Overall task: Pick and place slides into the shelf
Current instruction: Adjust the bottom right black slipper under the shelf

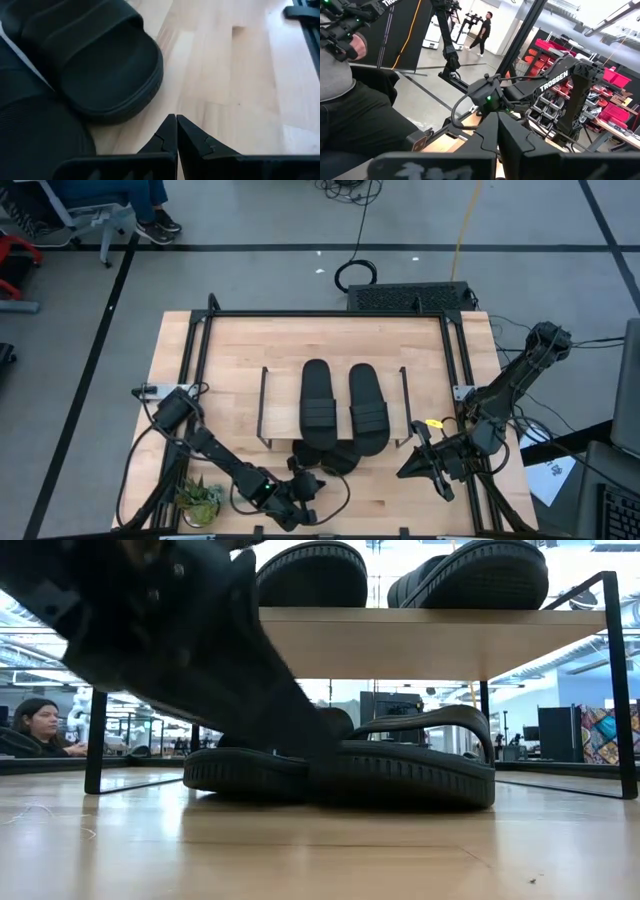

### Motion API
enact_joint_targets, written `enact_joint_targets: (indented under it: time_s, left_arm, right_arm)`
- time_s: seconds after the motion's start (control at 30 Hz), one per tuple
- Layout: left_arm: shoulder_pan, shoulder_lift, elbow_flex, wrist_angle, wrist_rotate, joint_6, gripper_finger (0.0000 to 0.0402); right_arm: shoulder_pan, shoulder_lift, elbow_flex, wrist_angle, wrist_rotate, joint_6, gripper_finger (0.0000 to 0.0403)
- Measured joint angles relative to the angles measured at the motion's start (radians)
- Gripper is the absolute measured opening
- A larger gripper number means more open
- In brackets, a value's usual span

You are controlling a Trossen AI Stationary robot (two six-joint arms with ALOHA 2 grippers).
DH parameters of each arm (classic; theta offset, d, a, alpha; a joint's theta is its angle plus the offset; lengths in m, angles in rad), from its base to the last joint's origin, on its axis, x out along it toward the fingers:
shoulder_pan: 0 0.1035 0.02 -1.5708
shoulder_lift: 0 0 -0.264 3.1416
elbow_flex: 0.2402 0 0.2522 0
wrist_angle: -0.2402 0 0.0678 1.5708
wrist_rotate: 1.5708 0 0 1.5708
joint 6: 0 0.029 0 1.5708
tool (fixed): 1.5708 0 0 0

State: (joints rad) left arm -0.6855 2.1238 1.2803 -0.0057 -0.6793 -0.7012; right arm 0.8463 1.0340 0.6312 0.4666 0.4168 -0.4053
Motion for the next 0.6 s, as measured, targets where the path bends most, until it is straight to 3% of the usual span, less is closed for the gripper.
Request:
enact_joint_targets:
  time_s: [0.33,0.6]
  left_arm:
    - [0.030,0.018,0.000,0.011,-0.048,-0.001,0.0000]
    - [0.071,0.018,0.000,0.001,-0.029,0.032,0.0001]
  right_arm:
    - [0.000,0.000,0.000,0.000,0.000,0.001,0.0000]
    - [0.000,0.000,0.000,0.000,0.000,0.001,0.0000]
